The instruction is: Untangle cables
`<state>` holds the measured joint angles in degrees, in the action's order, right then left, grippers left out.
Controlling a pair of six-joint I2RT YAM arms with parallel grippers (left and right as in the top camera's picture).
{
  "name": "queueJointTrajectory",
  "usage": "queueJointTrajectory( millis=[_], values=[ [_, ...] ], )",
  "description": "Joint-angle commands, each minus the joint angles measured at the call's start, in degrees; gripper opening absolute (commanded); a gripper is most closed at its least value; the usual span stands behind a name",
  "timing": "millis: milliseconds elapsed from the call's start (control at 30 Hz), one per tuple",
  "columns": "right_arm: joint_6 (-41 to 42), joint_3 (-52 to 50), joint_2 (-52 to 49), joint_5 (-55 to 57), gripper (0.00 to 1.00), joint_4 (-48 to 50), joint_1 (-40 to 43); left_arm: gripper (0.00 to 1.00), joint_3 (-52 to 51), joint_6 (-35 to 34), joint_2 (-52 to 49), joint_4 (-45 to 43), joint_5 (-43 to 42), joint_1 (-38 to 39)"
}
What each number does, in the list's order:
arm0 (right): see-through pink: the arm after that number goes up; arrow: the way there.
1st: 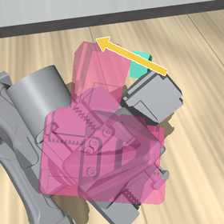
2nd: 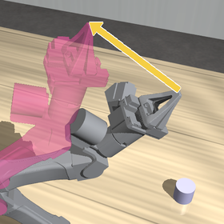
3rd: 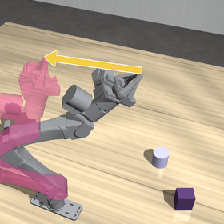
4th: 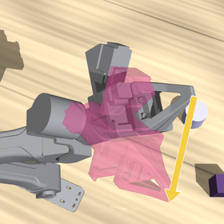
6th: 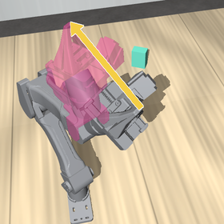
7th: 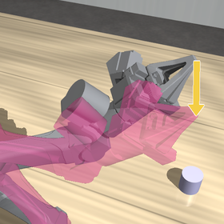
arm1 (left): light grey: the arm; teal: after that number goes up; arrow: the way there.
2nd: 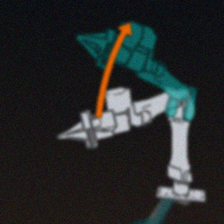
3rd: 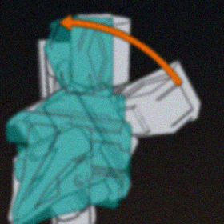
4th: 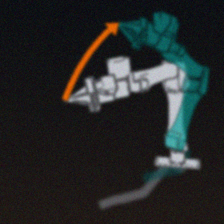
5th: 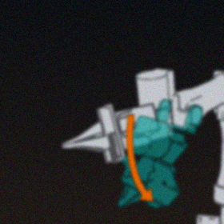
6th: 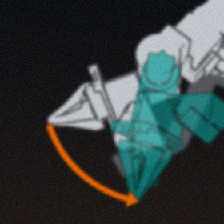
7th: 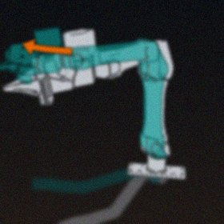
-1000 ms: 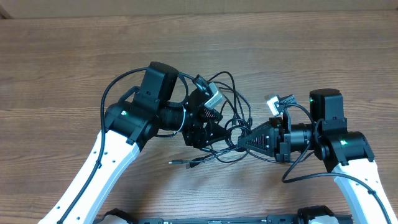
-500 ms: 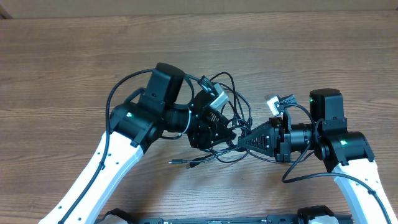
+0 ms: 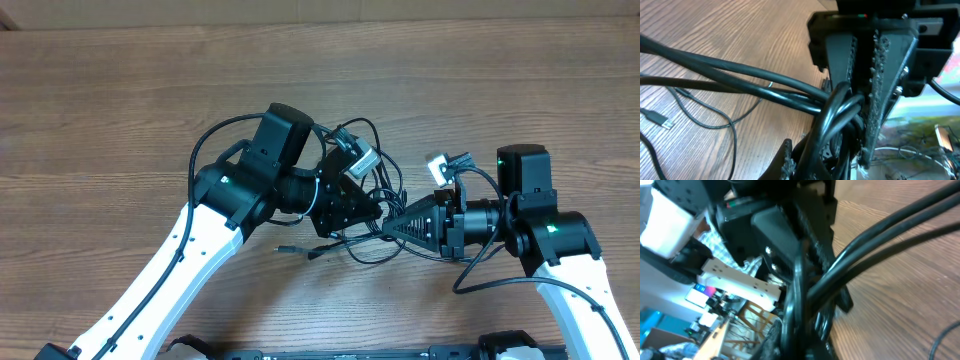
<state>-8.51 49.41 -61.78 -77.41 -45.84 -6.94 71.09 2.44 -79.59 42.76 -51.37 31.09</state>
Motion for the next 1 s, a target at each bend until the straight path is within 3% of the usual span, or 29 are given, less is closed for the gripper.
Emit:
queueJointTrajectory(
  millis=[0, 33, 67, 100, 433, 967],
  values=[
    [6.99, 0.07, 0.63, 13.07, 0.12, -2.56, -0.24, 0.04, 0.66, -5.64, -0.68, -0.52, 10.08, -0.98],
    [9.92, 0.07, 0.63, 17.29, 0.35, -3.19, -0.24, 0.04, 0.66, -7.45, -0.63, -0.09, 12.90, -0.98],
    [13.07, 0.07, 0.63, 22.16, 0.88, -3.98, -0.22, 0.04, 0.66, -9.14, -0.52, 0.37, 15.21, -0.96],
    [15.21, 0.07, 0.63, 26.34, 1.00, -4.76, -0.22, 0.04, 0.66, -10.56, -0.48, 1.01, 17.46, -0.96],
    [20.74, 0.07, 2.14, 36.59, 1.00, -5.11, -0.24, 0.04, 0.66, -10.58, -0.44, 4.59, 17.03, -0.90],
    [22.16, 0.07, 19.78, 54.55, 1.00, -8.87, -0.24, 0.04, 0.66, -8.00, -0.44, -1.84, 14.27, 8.90]
  ],
)
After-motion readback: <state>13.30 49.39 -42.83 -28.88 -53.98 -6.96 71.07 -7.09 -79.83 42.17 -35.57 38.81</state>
